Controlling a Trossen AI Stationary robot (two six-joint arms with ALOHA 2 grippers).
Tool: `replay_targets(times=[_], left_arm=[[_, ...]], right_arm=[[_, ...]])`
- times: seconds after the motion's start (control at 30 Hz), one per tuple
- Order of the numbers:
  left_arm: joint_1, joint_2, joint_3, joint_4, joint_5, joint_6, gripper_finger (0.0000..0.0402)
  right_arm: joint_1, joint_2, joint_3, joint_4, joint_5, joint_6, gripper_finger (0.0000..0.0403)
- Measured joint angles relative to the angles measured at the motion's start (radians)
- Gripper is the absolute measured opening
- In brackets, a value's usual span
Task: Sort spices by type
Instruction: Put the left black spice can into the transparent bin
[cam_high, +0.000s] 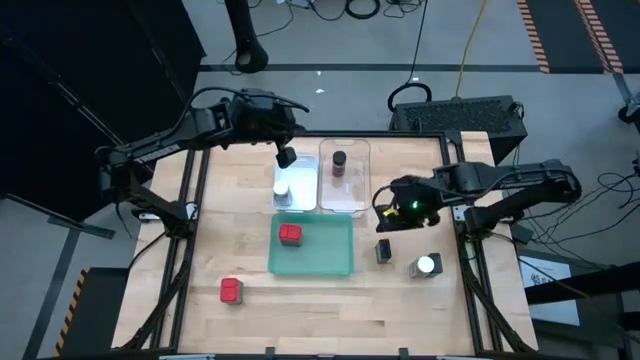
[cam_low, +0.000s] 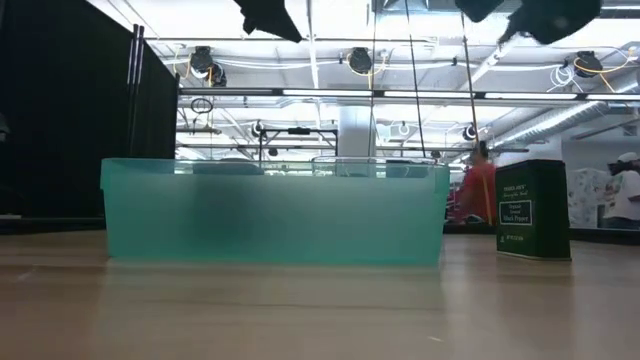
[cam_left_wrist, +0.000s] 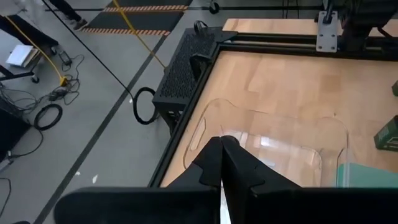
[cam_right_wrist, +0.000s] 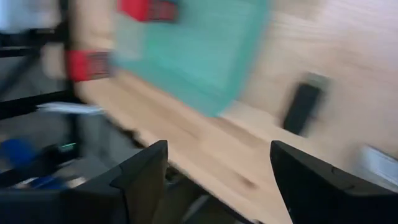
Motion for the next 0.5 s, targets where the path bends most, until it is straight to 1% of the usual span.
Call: replay_targets(times=[0.1,0.2,0.37,0.5], left_arm=[[0.0,0.0,0.0,-0.015,0.0,0.0,0.0006],[0.0,0.0,0.0,-0.029,0.0,0.0,0.0006],[0.0,-0.004,0.0,-0.039,0.0,-0.002,0.0006],[0.0,-0.012,0.0,-0.076,0.0,-0.002,0.0006]], right_arm=[[0.024,0.081,0.089,-0.177,0.02,0.02,0.0267],[0.038,0.169,0.152,-0.276,0.02,0.02,0.0267],[0.059,0.276,0.163,-0.308,0.02,-0.003,0.0267],[0.07,0.339,0.155,-0.306,0.047,-0.033,0.0267]])
